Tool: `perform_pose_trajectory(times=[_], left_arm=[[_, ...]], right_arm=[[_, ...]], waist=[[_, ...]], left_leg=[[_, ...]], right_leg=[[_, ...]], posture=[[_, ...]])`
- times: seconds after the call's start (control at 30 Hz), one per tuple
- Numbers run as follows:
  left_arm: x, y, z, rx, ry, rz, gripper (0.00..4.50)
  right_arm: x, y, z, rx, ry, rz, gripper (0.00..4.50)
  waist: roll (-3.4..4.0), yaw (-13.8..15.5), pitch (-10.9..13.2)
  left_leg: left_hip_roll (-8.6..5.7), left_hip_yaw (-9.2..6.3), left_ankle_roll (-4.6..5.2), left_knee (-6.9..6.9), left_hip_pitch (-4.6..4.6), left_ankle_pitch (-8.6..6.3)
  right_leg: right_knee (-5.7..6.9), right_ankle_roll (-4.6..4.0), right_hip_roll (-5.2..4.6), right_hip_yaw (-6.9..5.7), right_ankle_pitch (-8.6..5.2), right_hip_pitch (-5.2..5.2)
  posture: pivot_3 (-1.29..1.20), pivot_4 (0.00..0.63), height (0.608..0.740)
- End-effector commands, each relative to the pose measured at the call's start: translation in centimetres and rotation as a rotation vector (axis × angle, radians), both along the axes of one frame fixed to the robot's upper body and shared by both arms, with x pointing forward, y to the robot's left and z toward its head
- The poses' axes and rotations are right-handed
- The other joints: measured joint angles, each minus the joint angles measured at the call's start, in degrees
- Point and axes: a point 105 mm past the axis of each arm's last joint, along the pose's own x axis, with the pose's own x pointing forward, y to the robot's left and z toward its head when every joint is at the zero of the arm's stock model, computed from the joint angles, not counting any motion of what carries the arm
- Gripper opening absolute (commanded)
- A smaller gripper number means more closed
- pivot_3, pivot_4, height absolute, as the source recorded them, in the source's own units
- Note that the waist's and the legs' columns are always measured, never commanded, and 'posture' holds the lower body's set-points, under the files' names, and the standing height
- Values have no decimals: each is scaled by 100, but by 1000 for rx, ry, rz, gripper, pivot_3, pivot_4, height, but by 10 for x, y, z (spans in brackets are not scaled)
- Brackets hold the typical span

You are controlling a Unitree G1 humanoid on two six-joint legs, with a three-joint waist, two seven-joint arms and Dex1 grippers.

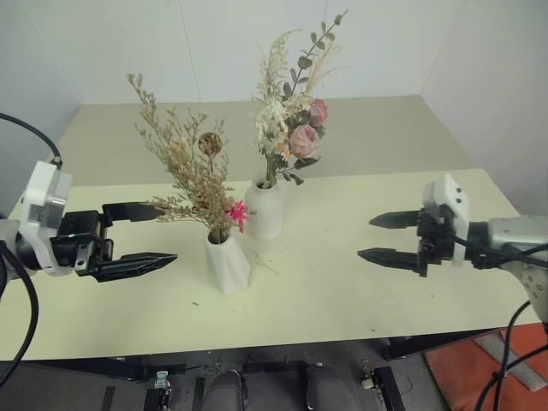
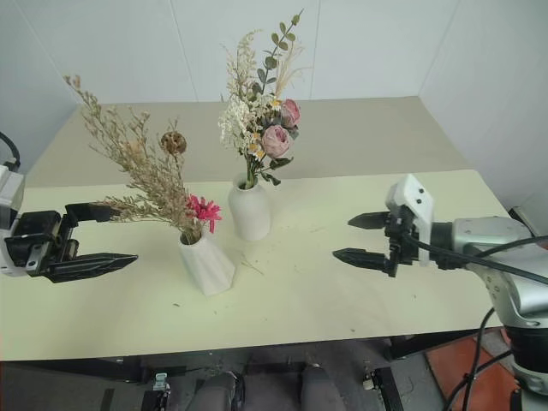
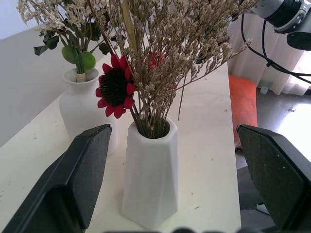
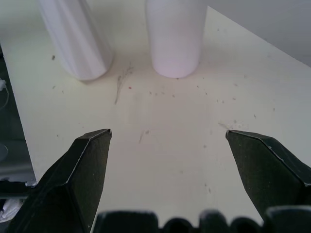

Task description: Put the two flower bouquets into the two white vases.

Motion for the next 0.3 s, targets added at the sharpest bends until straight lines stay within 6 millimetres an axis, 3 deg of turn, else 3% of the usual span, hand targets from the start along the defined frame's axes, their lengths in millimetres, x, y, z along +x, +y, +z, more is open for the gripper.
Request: perform_pose_trajectory(times=[0.03, 0.17, 0.3], left_arm=[[-2, 1, 8, 17, -42, -6, 4500], [-2, 1, 8, 15, -46, 5, 4500], [-3, 2, 8, 13, -43, 12, 4500]], right_arm=[[-3, -14, 13, -26, -68, -27, 4476], [-4, -28, 15, -30, -74, -85, 4476], [-4, -30, 14, -26, -83, -107, 4476]], waist=[[0, 3, 0], [0, -4, 0], [0, -8, 0]], left_leg=[[-1, 0, 0, 0, 0, 0], [0, 1, 0, 0, 3, 0], [0, 1, 0, 0, 3, 0]], right_leg=[[0, 0, 0, 0, 0, 1], [2, 0, 0, 1, 0, 1], [2, 0, 1, 2, 0, 1]], posture=[[0, 150, 740], [0, 150, 740], [0, 150, 740]])
